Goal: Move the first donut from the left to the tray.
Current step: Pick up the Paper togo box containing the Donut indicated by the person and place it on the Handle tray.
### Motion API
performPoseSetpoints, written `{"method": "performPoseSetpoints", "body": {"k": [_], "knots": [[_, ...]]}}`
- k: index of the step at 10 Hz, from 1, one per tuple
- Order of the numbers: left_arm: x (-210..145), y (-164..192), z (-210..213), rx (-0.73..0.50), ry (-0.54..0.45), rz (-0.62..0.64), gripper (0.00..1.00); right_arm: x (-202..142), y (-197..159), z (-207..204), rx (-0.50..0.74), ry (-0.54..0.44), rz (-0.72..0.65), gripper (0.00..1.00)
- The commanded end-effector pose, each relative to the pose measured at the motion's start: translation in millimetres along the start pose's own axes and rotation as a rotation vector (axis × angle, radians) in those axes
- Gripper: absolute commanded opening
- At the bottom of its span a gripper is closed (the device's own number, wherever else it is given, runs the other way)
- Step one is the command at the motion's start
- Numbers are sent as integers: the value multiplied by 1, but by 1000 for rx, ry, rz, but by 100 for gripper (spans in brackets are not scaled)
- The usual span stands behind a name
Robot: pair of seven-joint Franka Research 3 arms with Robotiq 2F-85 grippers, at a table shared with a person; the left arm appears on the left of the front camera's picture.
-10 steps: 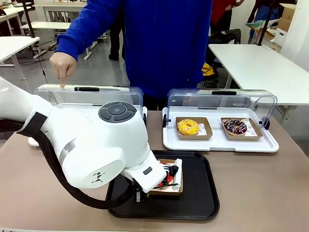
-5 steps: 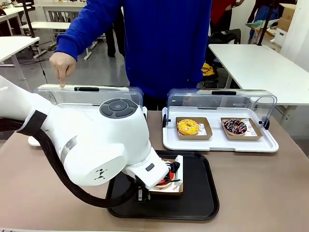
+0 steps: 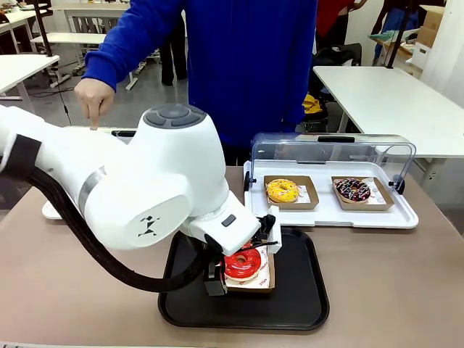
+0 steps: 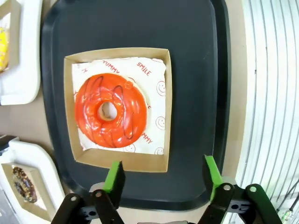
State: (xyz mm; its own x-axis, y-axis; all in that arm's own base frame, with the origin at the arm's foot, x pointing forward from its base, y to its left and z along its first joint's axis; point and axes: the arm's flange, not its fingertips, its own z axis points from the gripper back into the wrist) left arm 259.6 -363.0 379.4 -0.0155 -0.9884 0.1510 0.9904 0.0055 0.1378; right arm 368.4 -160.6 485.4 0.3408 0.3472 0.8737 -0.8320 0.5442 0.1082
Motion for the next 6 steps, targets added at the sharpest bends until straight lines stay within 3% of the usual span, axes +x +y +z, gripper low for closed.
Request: {"method": "performPoseSetpoints", "body": {"k": [1,6], "knots": [[-3,-2,12,-18,-22,-34,100,2,-2,-1,-3,-32,24,100],[1,-1,7,5,-3,-7,100,2,-2,-1,-3,-32,24,100]]}}
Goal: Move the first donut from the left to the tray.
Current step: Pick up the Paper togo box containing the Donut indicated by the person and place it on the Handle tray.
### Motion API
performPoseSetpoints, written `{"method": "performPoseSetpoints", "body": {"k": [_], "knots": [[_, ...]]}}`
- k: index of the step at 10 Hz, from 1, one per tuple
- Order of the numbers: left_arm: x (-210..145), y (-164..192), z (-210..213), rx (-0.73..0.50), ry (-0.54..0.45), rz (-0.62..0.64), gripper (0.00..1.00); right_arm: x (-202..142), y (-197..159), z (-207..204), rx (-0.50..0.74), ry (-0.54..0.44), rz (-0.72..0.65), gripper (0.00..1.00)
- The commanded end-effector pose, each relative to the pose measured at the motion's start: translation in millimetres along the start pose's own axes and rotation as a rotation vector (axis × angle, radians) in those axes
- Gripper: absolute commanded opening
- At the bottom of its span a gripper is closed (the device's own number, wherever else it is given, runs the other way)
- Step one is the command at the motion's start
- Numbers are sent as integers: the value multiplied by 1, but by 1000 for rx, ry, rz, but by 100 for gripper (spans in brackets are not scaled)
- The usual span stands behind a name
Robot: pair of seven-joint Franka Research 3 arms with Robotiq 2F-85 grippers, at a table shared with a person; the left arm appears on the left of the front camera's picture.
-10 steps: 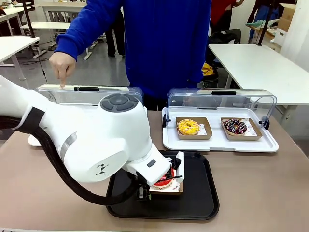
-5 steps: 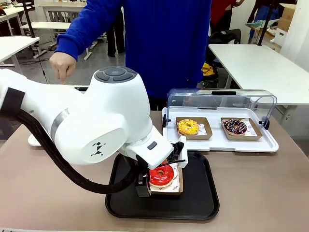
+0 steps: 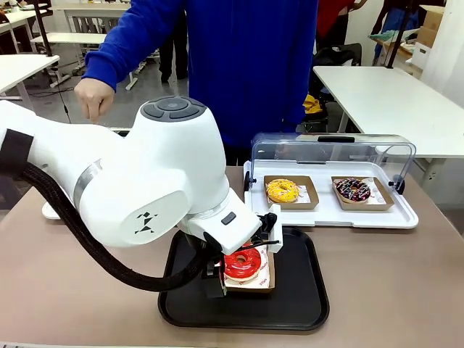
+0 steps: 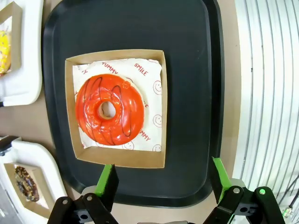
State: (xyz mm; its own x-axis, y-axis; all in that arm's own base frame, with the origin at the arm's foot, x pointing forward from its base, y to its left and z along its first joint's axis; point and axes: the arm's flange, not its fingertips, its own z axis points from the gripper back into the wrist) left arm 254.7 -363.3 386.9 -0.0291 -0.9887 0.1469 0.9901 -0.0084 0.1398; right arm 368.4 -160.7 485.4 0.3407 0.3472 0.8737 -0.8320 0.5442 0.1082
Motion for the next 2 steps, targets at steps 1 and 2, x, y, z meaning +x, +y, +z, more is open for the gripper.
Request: {"method": "performPoseSetpoints", "body": {"k": [1,2], "knots": [[0,2,-1,5,-5,7,100,2,-2,-1,-3,-32,24,100],[0,2,-1,5,-5,7,100,2,-2,-1,-3,-32,24,100]]}}
